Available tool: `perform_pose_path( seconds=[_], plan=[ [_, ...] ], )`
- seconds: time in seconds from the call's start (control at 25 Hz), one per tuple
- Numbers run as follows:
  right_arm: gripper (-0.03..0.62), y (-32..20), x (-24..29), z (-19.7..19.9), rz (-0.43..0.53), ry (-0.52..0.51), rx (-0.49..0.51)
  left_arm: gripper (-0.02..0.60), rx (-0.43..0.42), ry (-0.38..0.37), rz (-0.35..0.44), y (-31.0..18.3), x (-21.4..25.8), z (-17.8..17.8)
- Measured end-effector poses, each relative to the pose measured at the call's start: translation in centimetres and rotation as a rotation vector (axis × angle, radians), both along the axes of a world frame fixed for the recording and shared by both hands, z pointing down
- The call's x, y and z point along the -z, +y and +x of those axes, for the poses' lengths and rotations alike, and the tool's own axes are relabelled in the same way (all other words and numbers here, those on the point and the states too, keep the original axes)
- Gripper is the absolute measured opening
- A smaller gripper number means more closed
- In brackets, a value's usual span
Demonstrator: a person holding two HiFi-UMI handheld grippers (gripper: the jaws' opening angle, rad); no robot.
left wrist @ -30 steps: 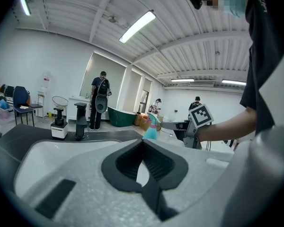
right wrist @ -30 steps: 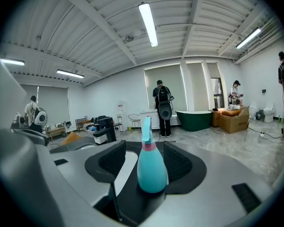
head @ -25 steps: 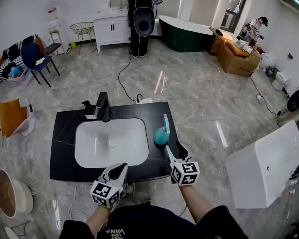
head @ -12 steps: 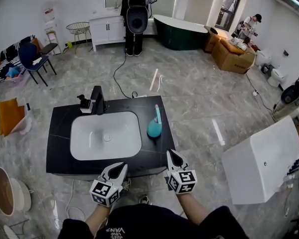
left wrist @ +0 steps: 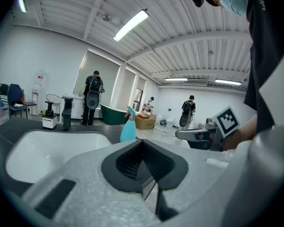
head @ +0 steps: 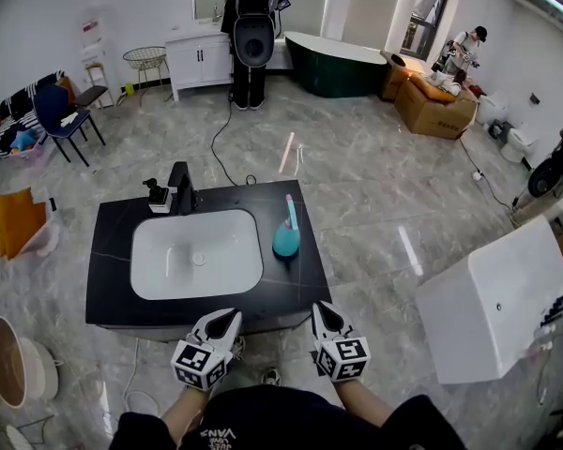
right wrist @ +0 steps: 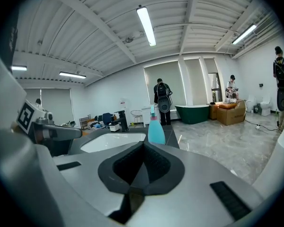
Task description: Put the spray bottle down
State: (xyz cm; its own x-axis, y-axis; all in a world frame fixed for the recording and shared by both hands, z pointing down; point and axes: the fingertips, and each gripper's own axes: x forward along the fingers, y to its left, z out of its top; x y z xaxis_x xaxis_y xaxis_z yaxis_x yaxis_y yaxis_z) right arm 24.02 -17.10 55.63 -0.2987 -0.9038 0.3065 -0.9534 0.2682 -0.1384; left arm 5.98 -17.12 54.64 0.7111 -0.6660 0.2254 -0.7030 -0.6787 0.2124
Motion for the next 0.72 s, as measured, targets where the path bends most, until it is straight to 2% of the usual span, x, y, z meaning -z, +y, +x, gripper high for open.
perform_pose_path(
  seconds=[0.72],
  plan=[
    [-0.002,-0.09,0.18,-0.68,0.008,0.015,0.007,0.011,-0.003,-0.009,-0.001,0.32,-0.42,-0.05]
  ],
)
